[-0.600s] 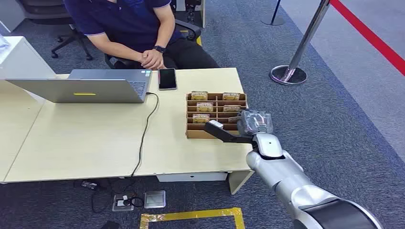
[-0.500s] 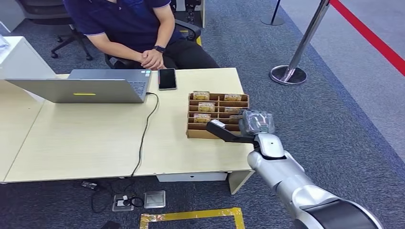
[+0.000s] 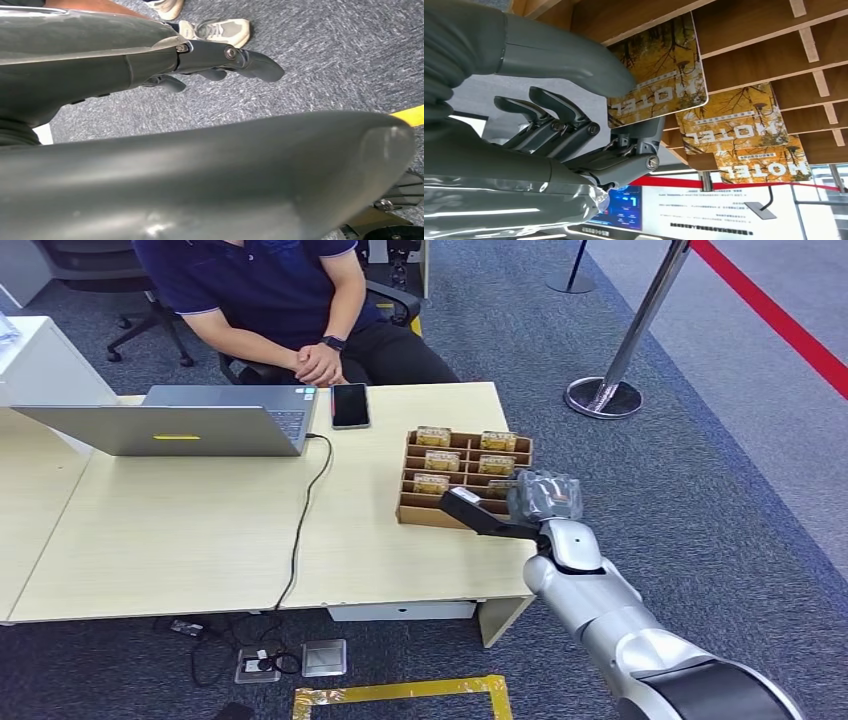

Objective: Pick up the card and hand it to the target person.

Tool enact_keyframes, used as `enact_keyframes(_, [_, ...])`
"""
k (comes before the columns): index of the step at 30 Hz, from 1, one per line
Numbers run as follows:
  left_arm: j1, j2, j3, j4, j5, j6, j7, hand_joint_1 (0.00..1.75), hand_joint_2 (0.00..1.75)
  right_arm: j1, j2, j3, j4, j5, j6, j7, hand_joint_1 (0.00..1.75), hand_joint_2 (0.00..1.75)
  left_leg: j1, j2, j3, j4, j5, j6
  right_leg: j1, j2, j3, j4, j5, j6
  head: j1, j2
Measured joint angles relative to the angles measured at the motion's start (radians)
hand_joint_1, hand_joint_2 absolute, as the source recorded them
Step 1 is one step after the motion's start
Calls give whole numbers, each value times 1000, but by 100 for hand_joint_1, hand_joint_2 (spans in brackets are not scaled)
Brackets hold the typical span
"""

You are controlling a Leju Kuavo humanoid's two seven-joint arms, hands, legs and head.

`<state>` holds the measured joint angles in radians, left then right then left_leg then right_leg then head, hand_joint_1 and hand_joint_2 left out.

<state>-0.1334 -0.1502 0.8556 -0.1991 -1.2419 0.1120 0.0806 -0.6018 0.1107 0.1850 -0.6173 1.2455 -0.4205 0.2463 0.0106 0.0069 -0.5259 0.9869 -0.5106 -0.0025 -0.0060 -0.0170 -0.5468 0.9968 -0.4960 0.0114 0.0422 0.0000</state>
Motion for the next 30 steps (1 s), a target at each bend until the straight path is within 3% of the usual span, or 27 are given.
enact_keyframes(8, [1,0,-1,0,0,3,-4,0,0,12,-1,-12,-49,6,-42,-28,175,175,0,0,-1,0,0,0,0,0,0,0,0,0,0,0])
enact_keyframes(14, [6,0,0,0,1,18,-12,0,0,23,-8,-12,-339,-38,-64,-104,175,175,0,0,-2,0,0,0,0,0,-2,0,0,0,0,0])
enact_keyframes(20, [5,0,1,0,3,26,-12,0,0,-58,-10,4,-546,-106,-29,-144,175,175,0,0,-2,0,0,0,0,0,-2,1,0,0,0,0])
enact_keyframes(30, [-11,0,1,0,-3,32,-10,0,0,-147,1,31,-565,-164,-65,-154,175,175,0,0,-2,0,0,0,0,0,-2,1,0,0,0,0])
